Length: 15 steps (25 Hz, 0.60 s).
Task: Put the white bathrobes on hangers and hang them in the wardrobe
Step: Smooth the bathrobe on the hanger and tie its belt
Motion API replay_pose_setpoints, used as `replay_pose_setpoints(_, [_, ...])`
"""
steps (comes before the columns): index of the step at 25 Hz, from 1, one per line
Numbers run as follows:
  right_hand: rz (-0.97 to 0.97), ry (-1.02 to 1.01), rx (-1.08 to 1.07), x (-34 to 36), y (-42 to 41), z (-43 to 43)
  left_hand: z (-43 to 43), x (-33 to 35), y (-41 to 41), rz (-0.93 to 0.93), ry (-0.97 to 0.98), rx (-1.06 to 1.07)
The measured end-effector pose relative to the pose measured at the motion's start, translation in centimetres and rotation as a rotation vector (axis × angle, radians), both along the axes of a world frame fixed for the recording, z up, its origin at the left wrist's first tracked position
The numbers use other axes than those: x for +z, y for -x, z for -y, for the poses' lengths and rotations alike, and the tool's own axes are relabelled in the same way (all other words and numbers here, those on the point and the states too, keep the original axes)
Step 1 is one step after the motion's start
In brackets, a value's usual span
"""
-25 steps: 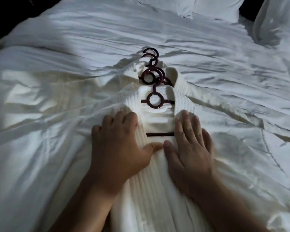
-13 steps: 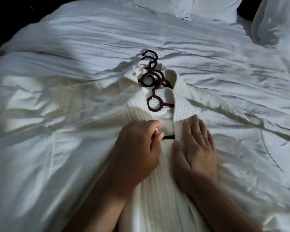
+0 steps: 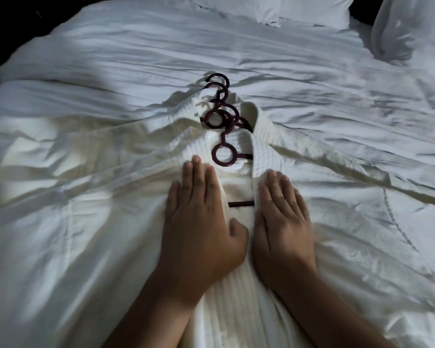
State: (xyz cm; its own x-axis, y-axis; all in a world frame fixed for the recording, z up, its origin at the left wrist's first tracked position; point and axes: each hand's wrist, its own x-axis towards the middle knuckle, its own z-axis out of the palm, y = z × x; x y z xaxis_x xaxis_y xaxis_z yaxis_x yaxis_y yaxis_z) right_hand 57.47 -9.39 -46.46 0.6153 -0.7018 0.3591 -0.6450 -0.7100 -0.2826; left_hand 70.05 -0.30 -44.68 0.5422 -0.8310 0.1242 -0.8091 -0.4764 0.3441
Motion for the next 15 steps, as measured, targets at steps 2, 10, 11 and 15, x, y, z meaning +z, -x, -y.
replay_pose_setpoints(2, [-0.029, 0.010, 0.000, -0.1, -0.1, -0.1, 0.4, -0.2, 0.1, -0.036, 0.055, -0.080])
replay_pose_setpoints(10, [-0.125, -0.002, -0.080, -1.7, -1.1, -0.2, 1.3, -3.6, 0.0, 0.102, 0.097, -0.076])
replay_pose_setpoints(11, [-0.144, -0.043, -0.109, -0.6, -1.3, -0.4, 1.3, -2.8, 0.2, 0.088, 0.070, -0.088])
replay_pose_setpoints(15, [-0.428, -0.314, -0.042, 2.1, 0.2, -3.0, 1.4, -0.1, -0.4, -0.226, -0.318, -0.057])
